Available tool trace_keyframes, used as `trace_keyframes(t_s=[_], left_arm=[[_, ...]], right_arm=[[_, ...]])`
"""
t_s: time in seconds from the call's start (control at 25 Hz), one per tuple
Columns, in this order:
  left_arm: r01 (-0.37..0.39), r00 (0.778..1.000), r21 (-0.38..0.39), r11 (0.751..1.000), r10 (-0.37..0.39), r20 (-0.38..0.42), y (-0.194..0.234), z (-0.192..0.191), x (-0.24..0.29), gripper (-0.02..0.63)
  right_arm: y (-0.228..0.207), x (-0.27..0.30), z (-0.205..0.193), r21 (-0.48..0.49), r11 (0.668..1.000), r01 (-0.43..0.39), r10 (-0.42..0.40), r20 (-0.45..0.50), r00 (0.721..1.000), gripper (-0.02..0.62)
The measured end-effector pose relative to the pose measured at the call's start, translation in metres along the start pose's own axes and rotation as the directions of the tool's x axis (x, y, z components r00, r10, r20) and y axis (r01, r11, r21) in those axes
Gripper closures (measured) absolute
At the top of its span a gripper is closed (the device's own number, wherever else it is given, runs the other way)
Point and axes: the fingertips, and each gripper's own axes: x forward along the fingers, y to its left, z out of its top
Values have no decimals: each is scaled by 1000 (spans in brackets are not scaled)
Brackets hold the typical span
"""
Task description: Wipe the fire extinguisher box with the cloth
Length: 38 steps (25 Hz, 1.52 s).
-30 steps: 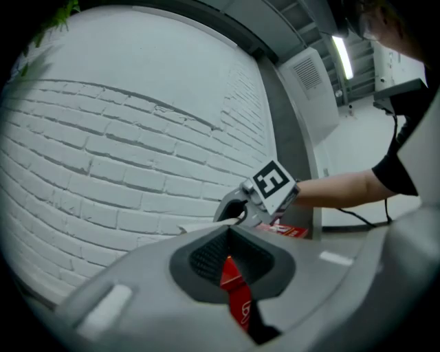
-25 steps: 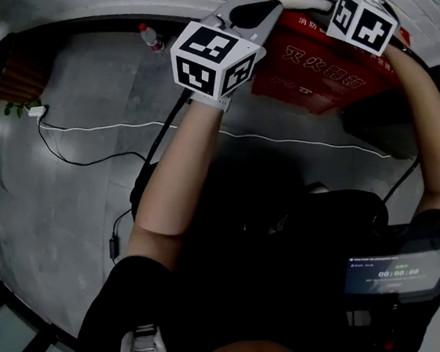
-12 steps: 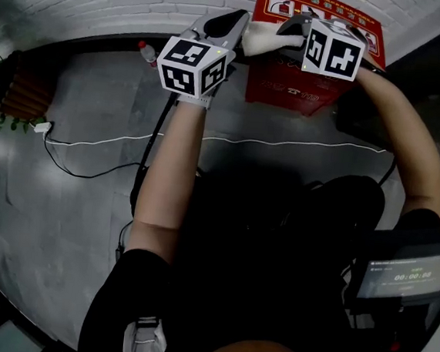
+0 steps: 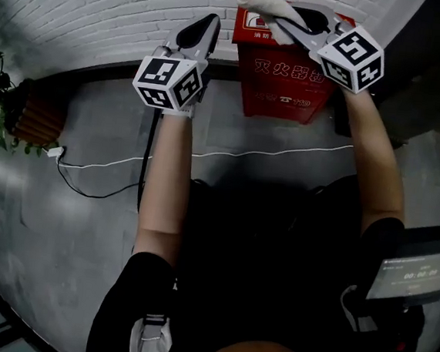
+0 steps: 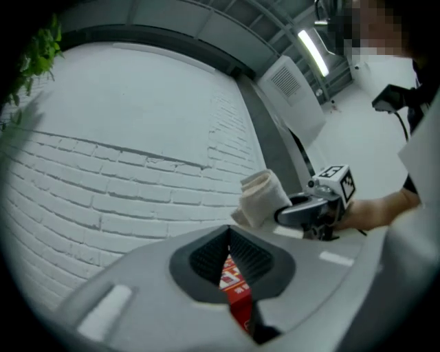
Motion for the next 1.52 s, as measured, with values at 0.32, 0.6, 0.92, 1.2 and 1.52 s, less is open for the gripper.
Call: trace_keyframes(t_s=[0.32, 0.6, 0.92, 1.2, 1.52], left_arm=[[-112, 994, -113, 987, 111, -13, -15, -54, -14, 603], [-45, 993, -160, 986, 26, -119, -49, -95, -45, 603], [-76, 968, -194, 978, 26, -251, -45, -154, -45, 603], [-91, 959, -177, 980, 39, -280, -39, -165, -42, 603], [-88, 965, -196, 977, 35, -261, -28, -159, -46, 603]], right_arm=[[24, -28, -1, 349, 935, 66, -176, 292, 940, 497], [103, -20, -73, 436, 895, 99, -185, 161, 969, 498], [110, 9, -120, 496, 863, 97, -179, 121, 976, 499], [122, 46, -145, 521, 848, 96, -143, 52, 988, 498], [95, 50, -151, 488, 829, 275, -311, -8, 950, 497]])
